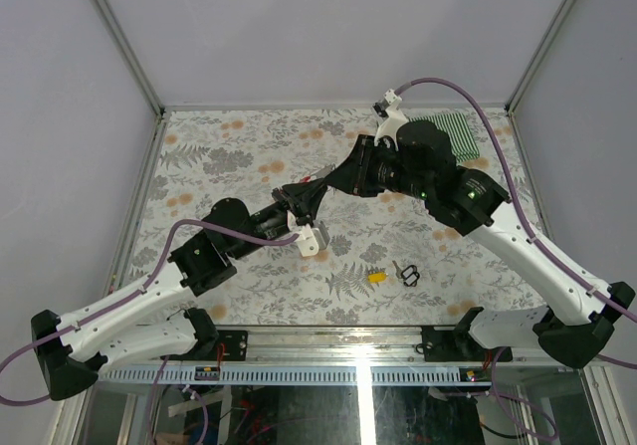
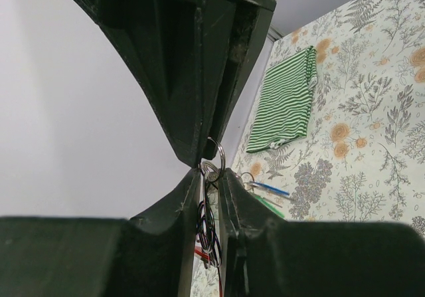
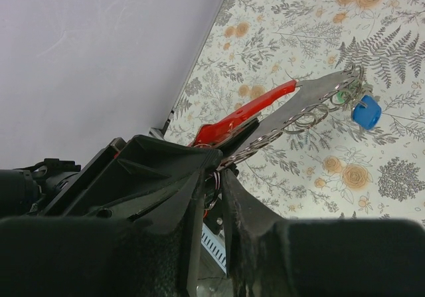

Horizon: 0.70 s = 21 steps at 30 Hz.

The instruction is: Put the keys on the keyring

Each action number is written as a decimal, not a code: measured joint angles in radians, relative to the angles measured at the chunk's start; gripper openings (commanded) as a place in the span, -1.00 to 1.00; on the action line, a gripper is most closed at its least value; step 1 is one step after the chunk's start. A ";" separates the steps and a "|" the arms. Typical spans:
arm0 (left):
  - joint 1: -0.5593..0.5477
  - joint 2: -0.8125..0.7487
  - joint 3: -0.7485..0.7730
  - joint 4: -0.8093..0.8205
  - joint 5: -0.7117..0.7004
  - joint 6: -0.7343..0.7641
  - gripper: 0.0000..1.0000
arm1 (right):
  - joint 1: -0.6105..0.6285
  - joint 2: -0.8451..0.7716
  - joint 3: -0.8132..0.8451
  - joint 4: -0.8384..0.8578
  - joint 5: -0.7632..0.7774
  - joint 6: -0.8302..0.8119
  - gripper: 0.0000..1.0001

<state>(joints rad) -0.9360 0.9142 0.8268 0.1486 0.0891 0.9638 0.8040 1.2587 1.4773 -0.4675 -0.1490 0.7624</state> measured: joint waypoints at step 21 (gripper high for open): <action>0.000 0.001 0.000 0.028 -0.030 -0.036 -0.55 | -0.015 0.003 -0.007 0.032 -0.031 0.011 -1.00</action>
<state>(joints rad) -0.9363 0.9150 0.8268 0.1768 0.0589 0.9276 0.7891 1.2621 1.4704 -0.4351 -0.1802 0.7734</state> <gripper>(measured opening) 0.170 0.011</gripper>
